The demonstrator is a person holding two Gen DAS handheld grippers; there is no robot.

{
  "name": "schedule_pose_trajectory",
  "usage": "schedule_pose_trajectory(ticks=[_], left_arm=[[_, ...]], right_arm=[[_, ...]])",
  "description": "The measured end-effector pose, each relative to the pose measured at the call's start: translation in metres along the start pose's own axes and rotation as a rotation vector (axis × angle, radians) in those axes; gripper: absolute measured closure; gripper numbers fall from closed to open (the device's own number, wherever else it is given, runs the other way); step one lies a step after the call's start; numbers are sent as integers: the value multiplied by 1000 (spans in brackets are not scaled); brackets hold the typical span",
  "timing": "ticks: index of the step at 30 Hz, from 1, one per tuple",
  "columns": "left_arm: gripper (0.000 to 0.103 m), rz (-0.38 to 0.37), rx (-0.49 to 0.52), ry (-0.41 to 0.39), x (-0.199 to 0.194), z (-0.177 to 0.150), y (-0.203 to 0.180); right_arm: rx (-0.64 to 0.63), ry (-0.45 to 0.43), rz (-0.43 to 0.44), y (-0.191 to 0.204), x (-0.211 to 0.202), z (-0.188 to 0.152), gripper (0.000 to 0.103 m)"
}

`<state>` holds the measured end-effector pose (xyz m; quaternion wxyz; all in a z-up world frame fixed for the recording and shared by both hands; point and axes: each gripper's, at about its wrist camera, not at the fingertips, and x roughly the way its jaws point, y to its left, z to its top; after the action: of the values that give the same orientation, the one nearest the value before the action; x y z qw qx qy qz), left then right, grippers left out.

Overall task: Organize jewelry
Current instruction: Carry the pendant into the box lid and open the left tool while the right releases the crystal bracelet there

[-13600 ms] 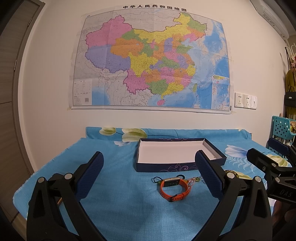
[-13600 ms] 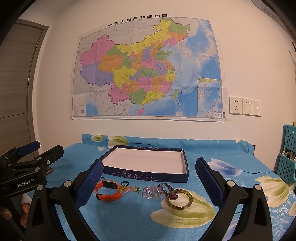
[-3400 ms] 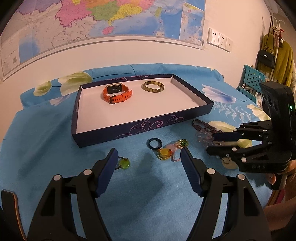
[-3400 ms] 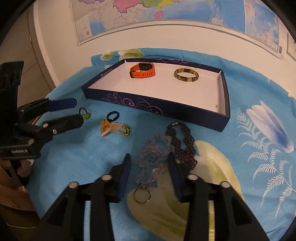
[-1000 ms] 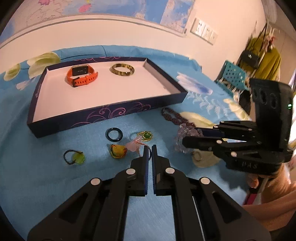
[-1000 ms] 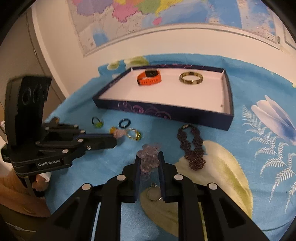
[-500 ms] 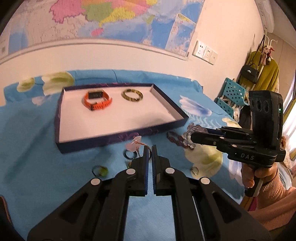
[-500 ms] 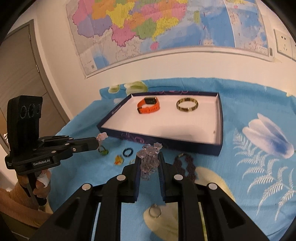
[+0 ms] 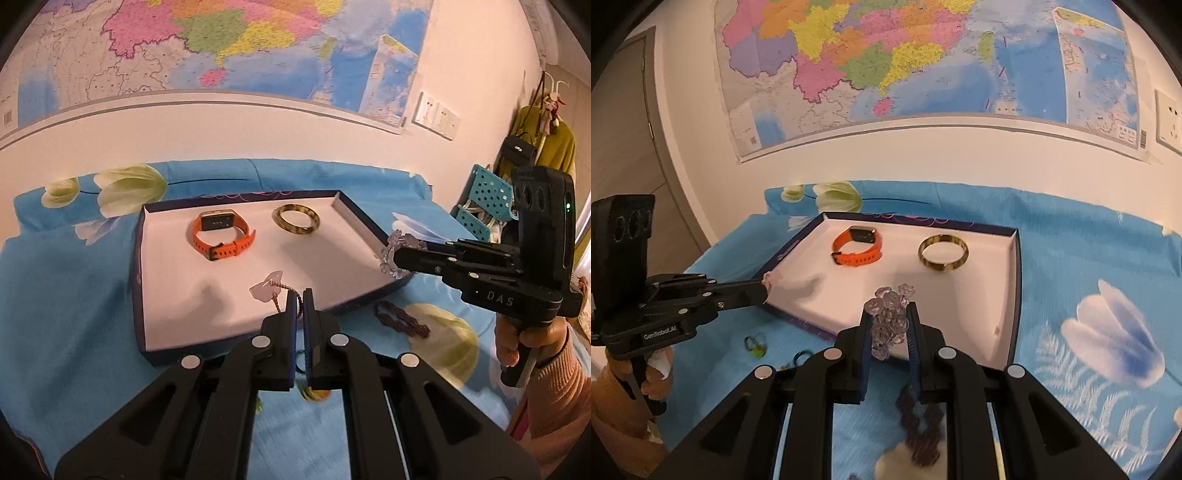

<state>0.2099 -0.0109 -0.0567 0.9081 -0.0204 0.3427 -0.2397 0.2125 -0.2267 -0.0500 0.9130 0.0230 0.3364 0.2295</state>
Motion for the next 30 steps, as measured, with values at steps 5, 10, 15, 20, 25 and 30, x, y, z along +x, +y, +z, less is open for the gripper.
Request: schedule_pose_trajectory(ticks=[5,10,15,20,25,30], left_arm=[[99,14,-16,15,16,9,11],[99,25,-21,31,31,17,19],[99,33,-33,59,47,23,27],[99,39,-33,84,60,28,29],[99,50,-30,112,75,31,31],[99,56,-45,138,87,31,34]], right_arm=[[-8,17,-12,-3,20,10,87],[-14,41,-29,-7,41,17,87],[-18,65,-41,-10,58,24,87],[-15,91,-48,-12,74,29,87],[-16,123,-52,-14,88,28,87],[-13,153,-63,-15,100,27,87]])
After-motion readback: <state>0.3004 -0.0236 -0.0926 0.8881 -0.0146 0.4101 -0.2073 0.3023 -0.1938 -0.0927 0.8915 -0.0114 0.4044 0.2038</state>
